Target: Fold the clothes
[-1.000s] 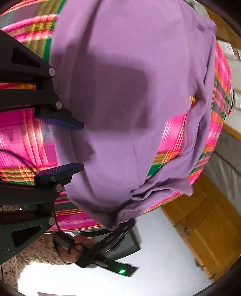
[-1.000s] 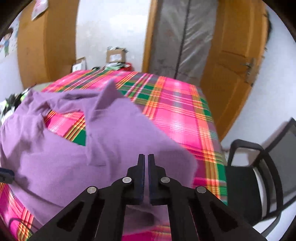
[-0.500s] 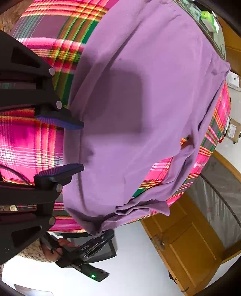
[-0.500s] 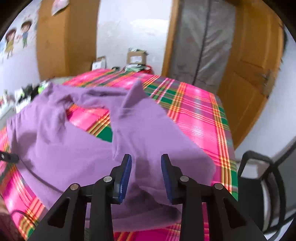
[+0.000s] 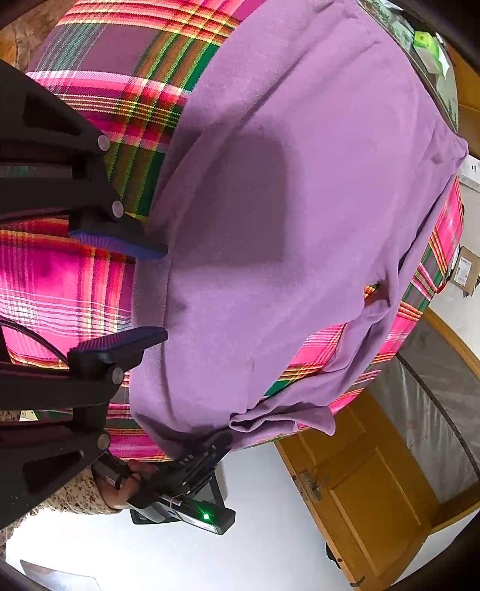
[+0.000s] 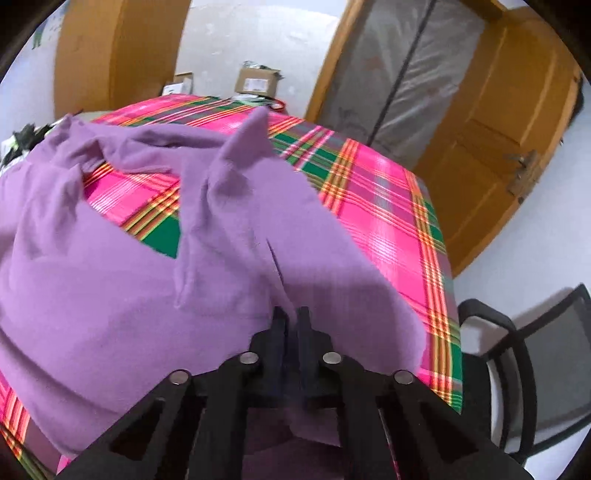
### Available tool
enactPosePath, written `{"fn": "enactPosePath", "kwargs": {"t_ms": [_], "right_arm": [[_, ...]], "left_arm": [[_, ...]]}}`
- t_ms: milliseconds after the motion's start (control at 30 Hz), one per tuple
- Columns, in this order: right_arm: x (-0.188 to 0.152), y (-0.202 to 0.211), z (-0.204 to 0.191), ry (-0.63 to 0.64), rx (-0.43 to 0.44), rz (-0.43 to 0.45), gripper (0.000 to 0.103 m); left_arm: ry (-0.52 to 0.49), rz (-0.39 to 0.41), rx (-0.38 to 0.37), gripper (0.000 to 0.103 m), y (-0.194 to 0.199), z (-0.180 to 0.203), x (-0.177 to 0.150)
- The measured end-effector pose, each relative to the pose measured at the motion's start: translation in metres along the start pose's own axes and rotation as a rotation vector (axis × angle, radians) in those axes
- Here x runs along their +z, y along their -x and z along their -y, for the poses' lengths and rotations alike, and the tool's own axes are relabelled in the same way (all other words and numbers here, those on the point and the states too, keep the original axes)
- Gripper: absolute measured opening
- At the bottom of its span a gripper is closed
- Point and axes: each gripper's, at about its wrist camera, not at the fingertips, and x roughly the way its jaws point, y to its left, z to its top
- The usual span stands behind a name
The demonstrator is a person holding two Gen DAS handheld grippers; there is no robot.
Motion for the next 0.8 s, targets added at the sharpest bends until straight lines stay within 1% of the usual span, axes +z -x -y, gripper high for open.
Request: {"fn": "enactPosePath", "kwargs": {"t_ms": [133, 233, 300, 367, 400, 467, 500, 567, 667, 733, 800], "right_arm": [[-0.003, 0.012, 0.013, -0.053, 0.009, 0.032, 0.003], [-0.004, 0.020, 0.019, -0.082, 0.004, 0.052, 0.003], [-0.006, 0.028, 0.024, -0.107, 0.002, 0.067, 0.003], [-0.008, 0.036, 0.032, -0.136, 0.000, 0.087, 0.003], [-0.010, 0.041, 0.037, -0.156, -0.005, 0.100, 0.003], [-0.014, 0.053, 0.046, -0.198, -0.013, 0.127, 0.003], [-0.016, 0.058, 0.051, -0.216, -0.015, 0.137, 0.003], [-0.022, 0.066, 0.060, -0.248, -0.017, 0.150, 0.003], [-0.032, 0.075, 0.069, -0.281, -0.026, 0.156, 0.003], [-0.039, 0.077, 0.074, -0.311, -0.026, 0.153, 0.003], [-0.047, 0.078, 0.079, -0.342, -0.025, 0.147, 0.003]], "left_arm": [[0.013, 0.007, 0.005, 0.039, 0.002, -0.002, -0.002], [0.009, -0.005, 0.010, 0.039, 0.001, 0.000, -0.007], [0.008, -0.023, 0.003, 0.039, -0.002, 0.000, -0.012], [0.009, -0.020, -0.001, 0.040, 0.000, -0.001, -0.016], [0.025, -0.018, -0.010, 0.040, 0.000, -0.003, -0.017], [0.060, -0.016, -0.031, 0.041, 0.002, -0.008, -0.018], [0.095, -0.012, -0.048, 0.042, 0.003, -0.012, -0.018], [0.147, -0.005, -0.084, 0.046, 0.003, -0.017, -0.018], [0.274, 0.031, -0.176, 0.047, 0.003, -0.036, -0.017], [0.352, 0.054, -0.206, 0.047, 0.005, -0.047, -0.018], [0.385, 0.075, -0.213, 0.047, 0.009, -0.054, -0.017]]}}
